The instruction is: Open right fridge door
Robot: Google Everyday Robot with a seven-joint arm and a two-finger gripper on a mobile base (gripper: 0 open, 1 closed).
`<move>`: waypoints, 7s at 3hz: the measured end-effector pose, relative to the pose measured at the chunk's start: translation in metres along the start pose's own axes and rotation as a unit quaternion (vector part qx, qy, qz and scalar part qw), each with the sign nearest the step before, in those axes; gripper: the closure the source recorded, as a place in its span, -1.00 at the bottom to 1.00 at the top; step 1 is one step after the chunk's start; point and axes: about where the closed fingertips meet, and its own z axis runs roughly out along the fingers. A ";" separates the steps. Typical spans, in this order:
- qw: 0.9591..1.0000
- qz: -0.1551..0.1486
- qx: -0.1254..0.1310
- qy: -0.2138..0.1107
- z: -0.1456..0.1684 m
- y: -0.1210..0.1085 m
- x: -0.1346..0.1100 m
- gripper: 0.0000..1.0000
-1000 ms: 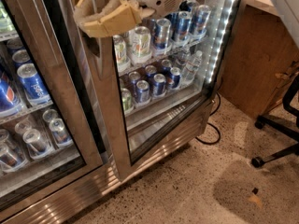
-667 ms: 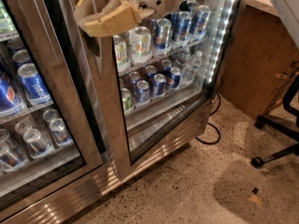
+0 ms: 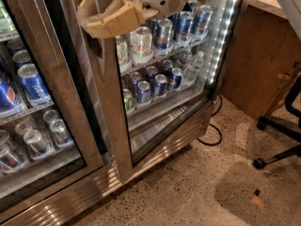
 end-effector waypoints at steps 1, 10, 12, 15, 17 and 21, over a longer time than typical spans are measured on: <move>1.000 0.000 0.000 0.000 0.000 0.000 0.000 0.64; 0.998 0.041 0.008 0.050 0.002 0.033 -0.034 -1.00; 0.998 0.046 0.007 0.050 -0.005 0.034 -0.041 -1.00; 0.997 0.057 0.014 0.046 -0.012 0.038 -0.050 -1.00; 0.997 0.061 0.017 0.048 -0.015 0.044 -0.054 -1.00; 0.996 0.070 0.022 0.052 -0.022 0.061 -0.058 -1.00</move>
Offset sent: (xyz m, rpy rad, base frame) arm 0.0000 0.0000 0.0000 0.0000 0.0000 0.0000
